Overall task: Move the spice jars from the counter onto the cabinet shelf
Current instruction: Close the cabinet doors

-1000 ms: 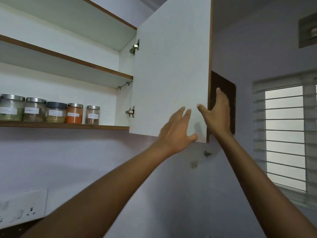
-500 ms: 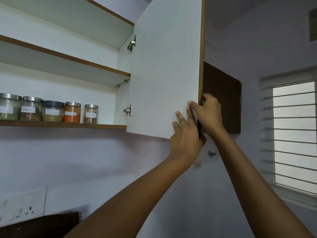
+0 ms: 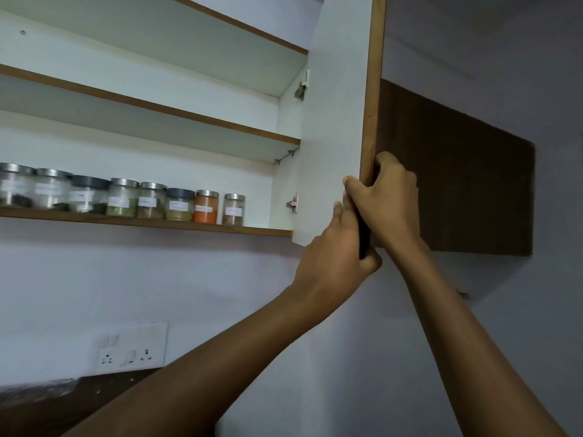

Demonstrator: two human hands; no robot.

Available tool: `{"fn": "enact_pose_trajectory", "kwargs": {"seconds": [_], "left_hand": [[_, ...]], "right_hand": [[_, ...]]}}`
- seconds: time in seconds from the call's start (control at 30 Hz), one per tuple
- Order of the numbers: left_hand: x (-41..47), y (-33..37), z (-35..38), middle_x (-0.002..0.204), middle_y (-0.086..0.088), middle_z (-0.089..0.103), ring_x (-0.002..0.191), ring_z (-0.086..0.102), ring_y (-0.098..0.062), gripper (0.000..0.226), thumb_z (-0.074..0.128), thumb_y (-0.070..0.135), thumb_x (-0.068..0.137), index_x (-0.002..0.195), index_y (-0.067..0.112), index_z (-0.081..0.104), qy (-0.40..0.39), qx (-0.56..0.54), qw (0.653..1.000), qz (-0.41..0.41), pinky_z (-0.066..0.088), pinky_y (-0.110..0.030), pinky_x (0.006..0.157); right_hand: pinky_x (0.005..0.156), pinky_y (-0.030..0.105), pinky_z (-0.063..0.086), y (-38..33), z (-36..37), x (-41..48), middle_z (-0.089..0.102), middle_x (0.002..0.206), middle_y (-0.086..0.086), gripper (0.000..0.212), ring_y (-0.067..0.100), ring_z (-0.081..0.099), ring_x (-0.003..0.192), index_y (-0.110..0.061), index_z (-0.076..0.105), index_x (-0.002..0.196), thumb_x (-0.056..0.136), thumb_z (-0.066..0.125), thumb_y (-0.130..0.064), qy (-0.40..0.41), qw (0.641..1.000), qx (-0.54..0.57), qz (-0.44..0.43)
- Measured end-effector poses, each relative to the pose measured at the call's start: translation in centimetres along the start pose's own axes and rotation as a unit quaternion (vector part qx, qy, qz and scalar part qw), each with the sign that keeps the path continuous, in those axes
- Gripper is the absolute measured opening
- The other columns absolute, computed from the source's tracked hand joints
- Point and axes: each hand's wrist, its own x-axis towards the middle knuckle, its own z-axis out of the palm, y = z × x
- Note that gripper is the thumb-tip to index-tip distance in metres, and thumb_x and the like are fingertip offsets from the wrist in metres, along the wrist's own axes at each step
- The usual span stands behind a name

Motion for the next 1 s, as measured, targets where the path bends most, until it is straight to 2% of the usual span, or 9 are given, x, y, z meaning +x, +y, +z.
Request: {"fn": "enact_pose_trajectory", "kwargs": {"seconds": [0.13,0.23,0.37,0.53,0.63,0.73,0.87,1.0], "left_hand": [[-1.1,-1.2,-3.0,0.1,-0.003,0.066,0.08,0.065,-0.014,0.068,0.063,0.019,0.086,0.143,0.014,0.027,0.016,-0.02,1.0,-0.003,0.057,-0.028,0.073],[-2.1,-2.4,-4.9,0.099,-0.001,0.067,0.081,0.066,-0.013,0.066,0.063,0.018,0.088,0.144,0.016,0.027,0.029,-0.028,0.999,-0.006,0.054,-0.016,0.07],[-2.9,-4.3,-7.8,0.099,-0.002,0.068,0.084,0.065,-0.012,0.054,0.065,0.017,0.087,0.135,0.011,0.041,0.041,-0.036,0.998,-0.017,0.049,-0.009,0.071],[-3.7,-7.2,-11.4,0.097,-0.004,0.07,0.083,0.066,-0.011,0.046,0.067,0.015,0.085,0.126,0.009,0.048,0.045,-0.038,0.998,-0.034,0.052,-0.013,0.073],[-4.1,-9.5,-13.5,0.094,-0.003,0.07,0.082,0.067,-0.012,0.037,0.069,0.014,0.082,0.116,0.008,0.055,0.05,-0.027,0.997,-0.047,0.055,-0.019,0.072],[-4.4,-12.2,-15.6,0.094,-0.002,0.071,0.082,0.066,-0.01,0.034,0.071,0.012,0.081,0.112,0.009,0.057,0.053,-0.028,0.996,-0.062,0.054,-0.016,0.071],[-4.7,-15.7,-17.7,0.091,-0.001,0.071,0.083,0.067,-0.012,0.033,0.07,0.009,0.079,0.11,0.008,0.059,0.055,-0.05,0.993,-0.089,0.056,-0.029,0.074],[-4.9,-19.2,-19.3,0.094,0.0,0.07,0.083,0.066,-0.009,0.032,0.066,0.006,0.083,0.113,0.009,0.058,0.065,-0.06,0.991,-0.096,0.056,-0.023,0.073]], "right_hand": [[0.063,0.024,0.047,-2.5,1.6,-0.8,0.064,0.096,0.005,0.026,0.015,0.057,0.071,-0.01,0.053,0.106,0.089,0.058,-0.029,0.0,1.0,-0.009,-0.025],[0.062,0.022,0.044,-4.2,3.0,-1.3,0.064,0.101,0.006,0.031,0.014,0.057,0.074,-0.01,0.052,0.112,0.09,0.056,-0.031,-0.012,0.999,-0.012,-0.051],[0.064,0.018,0.036,-6.4,5.5,-1.9,0.063,0.107,0.004,0.036,0.007,0.046,0.074,-0.012,0.049,0.118,0.092,0.053,-0.036,-0.01,0.997,-0.026,-0.074],[0.062,0.021,0.034,-9.4,9.0,-2.7,0.062,0.101,0.006,0.033,0.011,0.046,0.071,-0.01,0.05,0.114,0.093,0.051,-0.035,0.002,0.996,-0.027,-0.089],[0.063,0.023,0.039,-11.2,11.4,-3.2,0.061,0.098,0.006,0.032,0.015,0.055,0.073,-0.01,0.05,0.113,0.093,0.05,-0.034,0.009,0.995,-0.036,-0.096],[0.06,0.024,0.036,-13.0,14.5,-3.9,0.061,0.094,0.007,0.032,0.013,0.047,0.068,-0.01,0.053,0.111,0.091,0.052,-0.035,0.02,0.994,-0.045,-0.102],[0.052,0.024,0.034,-14.8,18.6,-4.6,0.06,0.085,0.009,0.028,0.014,0.042,0.059,-0.008,0.056,0.098,0.084,0.06,-0.032,0.049,0.992,-0.052,-0.105],[0.051,0.025,0.031,-16.5,22.2,-5.1,0.057,0.089,0.008,0.031,0.015,0.043,0.062,-0.01,0.055,0.096,0.081,0.063,-0.036,0.057,0.99,-0.076,-0.101]]}}
